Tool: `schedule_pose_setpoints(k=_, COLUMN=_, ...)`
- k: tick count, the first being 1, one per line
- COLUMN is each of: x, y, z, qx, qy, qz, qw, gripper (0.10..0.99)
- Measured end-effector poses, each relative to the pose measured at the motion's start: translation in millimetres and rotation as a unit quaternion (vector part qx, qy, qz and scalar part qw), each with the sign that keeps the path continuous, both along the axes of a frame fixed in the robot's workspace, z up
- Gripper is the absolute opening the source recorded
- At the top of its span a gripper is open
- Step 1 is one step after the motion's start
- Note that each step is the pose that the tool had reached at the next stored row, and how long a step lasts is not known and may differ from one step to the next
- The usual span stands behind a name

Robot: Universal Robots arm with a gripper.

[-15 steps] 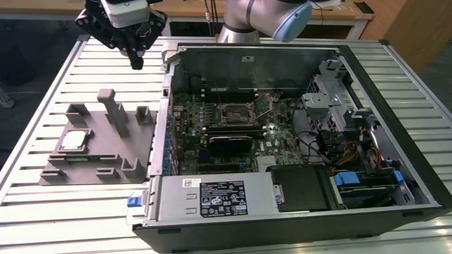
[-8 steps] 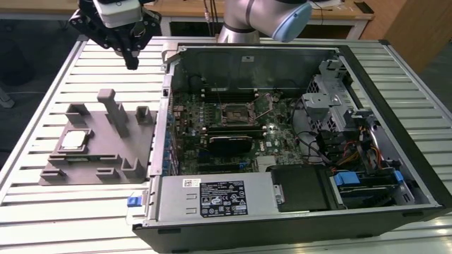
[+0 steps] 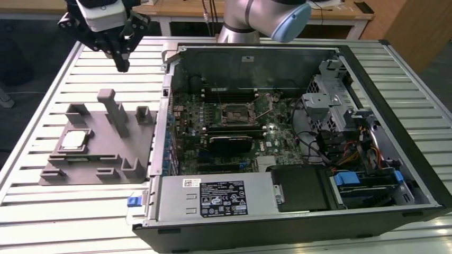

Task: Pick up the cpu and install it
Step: 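Reach for the cpu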

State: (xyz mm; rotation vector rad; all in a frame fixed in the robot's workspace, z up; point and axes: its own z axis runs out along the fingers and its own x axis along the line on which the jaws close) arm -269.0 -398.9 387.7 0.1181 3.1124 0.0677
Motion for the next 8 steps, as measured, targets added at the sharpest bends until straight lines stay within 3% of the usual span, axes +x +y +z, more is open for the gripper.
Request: schedule_pose_setpoints(k=8, x=-17.6, y=0.0, z=-6.5, qx=0.0, qy=0.0, qz=0.0, qw=1.0, gripper=0.106)
